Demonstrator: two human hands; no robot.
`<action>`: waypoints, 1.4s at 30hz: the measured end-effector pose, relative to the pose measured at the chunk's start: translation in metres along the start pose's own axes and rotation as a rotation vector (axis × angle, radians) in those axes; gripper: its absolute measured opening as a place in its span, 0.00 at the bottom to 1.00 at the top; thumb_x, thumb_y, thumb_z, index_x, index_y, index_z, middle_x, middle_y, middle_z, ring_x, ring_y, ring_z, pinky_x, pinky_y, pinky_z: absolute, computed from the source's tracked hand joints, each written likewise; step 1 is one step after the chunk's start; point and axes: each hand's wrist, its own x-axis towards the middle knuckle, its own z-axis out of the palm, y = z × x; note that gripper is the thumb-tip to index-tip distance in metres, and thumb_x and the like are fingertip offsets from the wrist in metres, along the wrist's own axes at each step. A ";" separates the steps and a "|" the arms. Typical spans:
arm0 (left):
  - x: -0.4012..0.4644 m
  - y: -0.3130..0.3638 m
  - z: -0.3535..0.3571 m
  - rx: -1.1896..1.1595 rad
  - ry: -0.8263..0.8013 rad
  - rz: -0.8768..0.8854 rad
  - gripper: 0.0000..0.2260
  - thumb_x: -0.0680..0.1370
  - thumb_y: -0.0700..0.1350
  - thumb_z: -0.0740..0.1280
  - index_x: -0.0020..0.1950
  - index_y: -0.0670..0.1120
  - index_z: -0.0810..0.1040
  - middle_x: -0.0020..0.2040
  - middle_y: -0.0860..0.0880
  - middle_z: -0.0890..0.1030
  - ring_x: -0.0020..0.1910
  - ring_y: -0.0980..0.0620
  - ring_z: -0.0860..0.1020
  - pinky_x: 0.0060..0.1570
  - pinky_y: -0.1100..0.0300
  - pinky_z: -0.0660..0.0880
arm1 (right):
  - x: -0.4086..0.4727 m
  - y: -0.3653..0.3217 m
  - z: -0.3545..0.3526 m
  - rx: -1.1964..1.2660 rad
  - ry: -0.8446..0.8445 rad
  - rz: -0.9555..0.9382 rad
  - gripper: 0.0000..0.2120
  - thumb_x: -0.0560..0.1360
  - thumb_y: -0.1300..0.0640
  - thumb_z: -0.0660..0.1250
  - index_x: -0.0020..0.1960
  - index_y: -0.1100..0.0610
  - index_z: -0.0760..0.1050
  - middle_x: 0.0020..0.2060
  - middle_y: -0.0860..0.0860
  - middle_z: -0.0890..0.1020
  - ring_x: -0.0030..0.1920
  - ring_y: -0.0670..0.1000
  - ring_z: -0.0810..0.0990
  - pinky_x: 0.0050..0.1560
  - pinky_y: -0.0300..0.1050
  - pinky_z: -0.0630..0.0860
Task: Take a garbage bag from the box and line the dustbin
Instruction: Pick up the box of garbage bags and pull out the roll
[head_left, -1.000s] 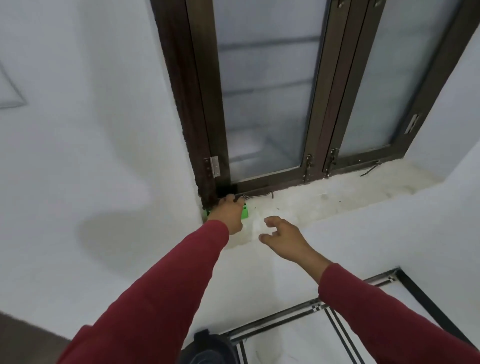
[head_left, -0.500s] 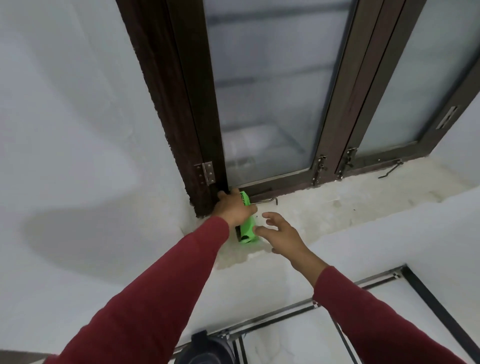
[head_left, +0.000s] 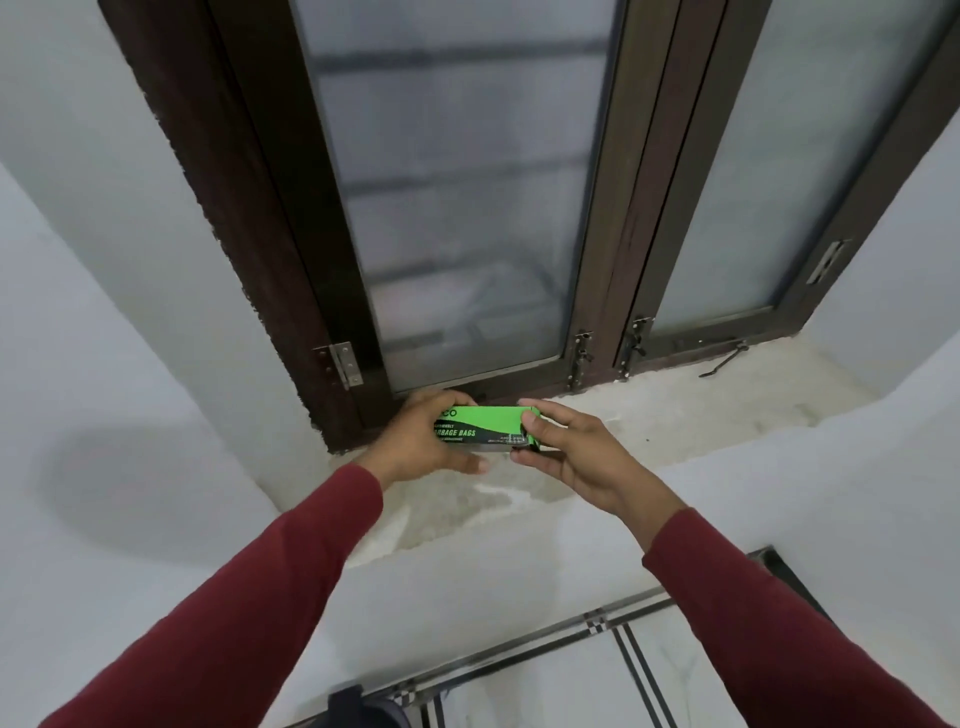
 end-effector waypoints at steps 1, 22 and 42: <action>0.000 0.004 0.004 0.039 0.072 0.060 0.33 0.61 0.54 0.86 0.63 0.56 0.79 0.62 0.51 0.76 0.60 0.49 0.76 0.63 0.56 0.75 | 0.000 -0.003 -0.002 0.002 -0.013 0.013 0.15 0.78 0.61 0.72 0.64 0.61 0.80 0.55 0.62 0.83 0.50 0.58 0.86 0.51 0.47 0.85; -0.029 0.056 -0.014 0.237 0.279 0.073 0.35 0.60 0.59 0.85 0.65 0.54 0.82 0.54 0.58 0.80 0.51 0.53 0.80 0.56 0.51 0.79 | 0.008 -0.011 -0.023 -0.444 0.106 -0.040 0.04 0.76 0.64 0.70 0.46 0.55 0.80 0.55 0.49 0.85 0.53 0.50 0.82 0.57 0.51 0.81; -0.041 0.137 -0.041 0.200 0.254 0.246 0.30 0.61 0.53 0.86 0.58 0.61 0.77 0.52 0.56 0.82 0.51 0.55 0.82 0.47 0.52 0.84 | 0.011 0.019 -0.013 0.347 -0.091 0.346 0.24 0.77 0.46 0.70 0.66 0.61 0.78 0.53 0.62 0.82 0.48 0.58 0.83 0.43 0.44 0.84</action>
